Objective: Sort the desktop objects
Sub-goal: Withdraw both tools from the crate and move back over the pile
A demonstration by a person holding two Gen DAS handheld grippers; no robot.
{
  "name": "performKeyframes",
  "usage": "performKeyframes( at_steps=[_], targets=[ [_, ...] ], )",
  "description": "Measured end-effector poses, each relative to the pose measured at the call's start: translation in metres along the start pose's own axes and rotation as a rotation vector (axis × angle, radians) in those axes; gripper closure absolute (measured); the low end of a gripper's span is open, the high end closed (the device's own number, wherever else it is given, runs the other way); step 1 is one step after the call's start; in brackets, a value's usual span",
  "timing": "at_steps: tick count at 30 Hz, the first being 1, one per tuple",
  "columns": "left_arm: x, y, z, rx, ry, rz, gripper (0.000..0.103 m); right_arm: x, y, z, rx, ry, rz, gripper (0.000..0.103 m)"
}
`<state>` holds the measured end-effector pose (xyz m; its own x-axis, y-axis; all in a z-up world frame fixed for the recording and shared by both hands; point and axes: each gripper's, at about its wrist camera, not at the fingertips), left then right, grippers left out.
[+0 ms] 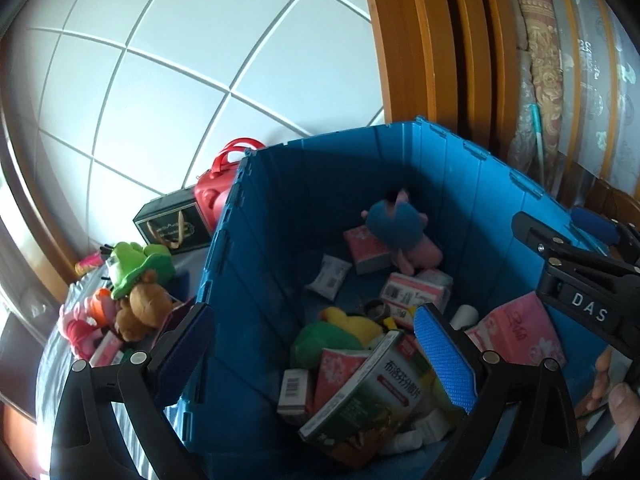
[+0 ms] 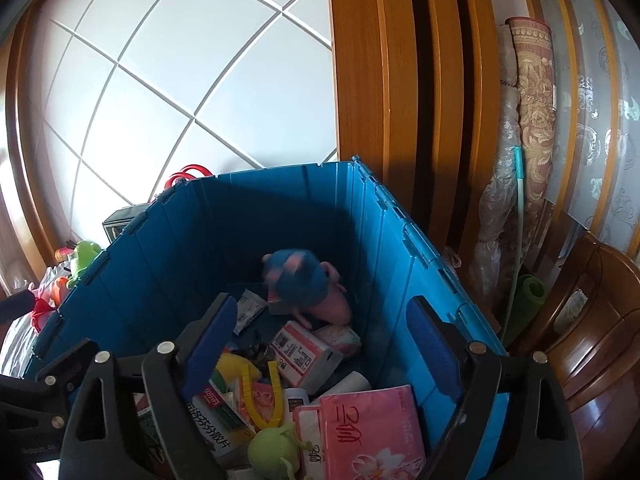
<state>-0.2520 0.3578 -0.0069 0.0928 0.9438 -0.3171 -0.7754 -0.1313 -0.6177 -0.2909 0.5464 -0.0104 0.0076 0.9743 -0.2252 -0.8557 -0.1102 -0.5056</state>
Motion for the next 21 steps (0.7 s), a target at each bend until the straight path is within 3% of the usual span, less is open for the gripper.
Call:
performKeyframes(
  at_steps=[21],
  targets=[
    [-0.010, -0.017, -0.011, 0.044, -0.045, -0.060, 0.002, -0.019, -0.029, -0.018, -0.010, -0.041, -0.038, 0.015]
  ],
)
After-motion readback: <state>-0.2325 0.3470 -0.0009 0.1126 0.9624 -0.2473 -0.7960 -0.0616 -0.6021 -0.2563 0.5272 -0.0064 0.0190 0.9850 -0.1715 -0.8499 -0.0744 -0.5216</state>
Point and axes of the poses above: each gripper's, at about its wrist camera, not at the fingertips, and y roughly the way its jaws point, x to its right, z to its top, and after that the axes turned 12 degrees about y, right-handed
